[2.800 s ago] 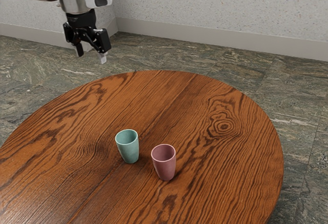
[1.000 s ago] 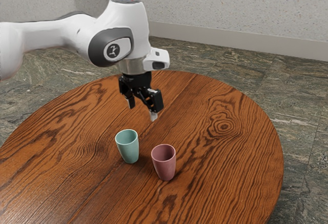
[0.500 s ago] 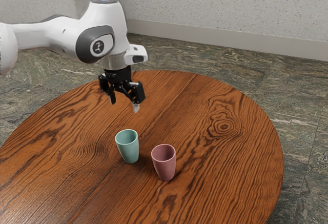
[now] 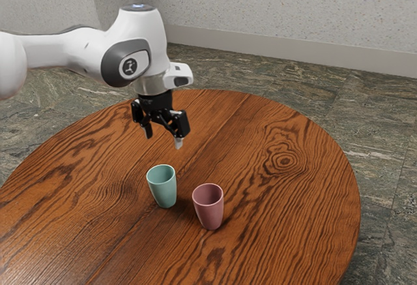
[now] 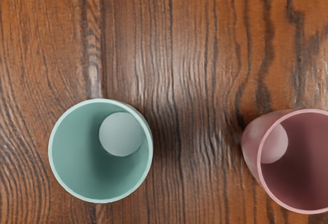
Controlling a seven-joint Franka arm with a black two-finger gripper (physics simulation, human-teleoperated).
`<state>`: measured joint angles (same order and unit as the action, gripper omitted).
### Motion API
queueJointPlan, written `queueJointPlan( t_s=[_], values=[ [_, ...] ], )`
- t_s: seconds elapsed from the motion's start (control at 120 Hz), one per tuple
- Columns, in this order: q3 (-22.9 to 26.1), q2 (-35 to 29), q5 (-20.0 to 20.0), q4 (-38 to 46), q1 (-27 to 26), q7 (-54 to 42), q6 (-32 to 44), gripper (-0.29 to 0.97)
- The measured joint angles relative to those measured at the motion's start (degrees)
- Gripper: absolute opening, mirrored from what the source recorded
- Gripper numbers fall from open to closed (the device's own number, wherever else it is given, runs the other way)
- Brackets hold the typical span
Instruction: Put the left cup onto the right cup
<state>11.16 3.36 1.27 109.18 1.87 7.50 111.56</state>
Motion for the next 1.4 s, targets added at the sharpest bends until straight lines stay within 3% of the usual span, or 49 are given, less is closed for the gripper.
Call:
queueJointPlan(
  t_s=[0.775,1.4],
  values=[
    [1.58,-1.52,-0.23,5.09,-0.74,3.17,2.42,0.68],
    [1.41,1.58,-0.28,5.10,-0.22,4.28,5.48,0.68]
  ],
)
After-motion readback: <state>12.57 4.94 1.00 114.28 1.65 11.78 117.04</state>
